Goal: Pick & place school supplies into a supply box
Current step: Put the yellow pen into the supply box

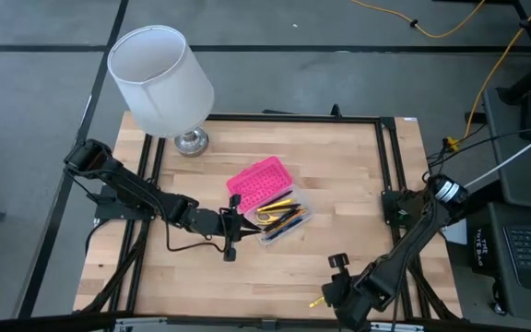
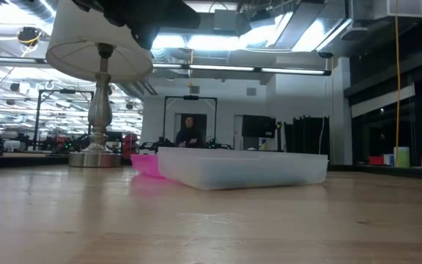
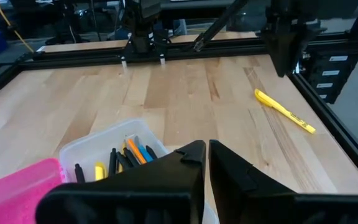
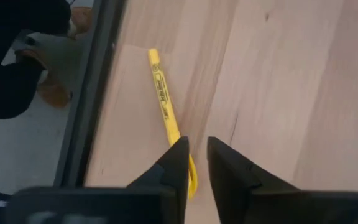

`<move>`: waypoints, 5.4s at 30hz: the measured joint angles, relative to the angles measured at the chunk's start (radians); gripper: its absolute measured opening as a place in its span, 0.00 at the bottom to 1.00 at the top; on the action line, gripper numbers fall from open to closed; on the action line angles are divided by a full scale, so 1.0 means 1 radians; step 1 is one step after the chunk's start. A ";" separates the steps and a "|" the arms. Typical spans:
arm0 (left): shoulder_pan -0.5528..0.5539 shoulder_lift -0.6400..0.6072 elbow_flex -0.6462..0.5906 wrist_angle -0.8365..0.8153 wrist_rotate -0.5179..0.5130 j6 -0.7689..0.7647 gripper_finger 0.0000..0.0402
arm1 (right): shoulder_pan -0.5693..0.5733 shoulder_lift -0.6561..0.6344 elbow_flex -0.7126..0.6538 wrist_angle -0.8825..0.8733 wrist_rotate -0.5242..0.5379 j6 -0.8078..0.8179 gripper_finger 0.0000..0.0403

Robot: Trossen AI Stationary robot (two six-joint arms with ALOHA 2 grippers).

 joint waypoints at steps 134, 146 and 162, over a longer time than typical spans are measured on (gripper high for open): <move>-0.001 0.001 0.001 -0.105 -0.010 -0.037 0.04 | -0.132 -0.513 -0.858 1.143 0.331 -0.529 0.08; 0.002 0.001 0.001 -0.091 -0.013 -0.072 0.04 | -0.216 -0.513 -0.914 1.387 0.274 -0.615 0.08; 0.010 -0.007 -0.236 0.364 -0.016 -0.016 0.04 | -0.307 -0.513 -0.914 1.391 0.181 -0.685 0.08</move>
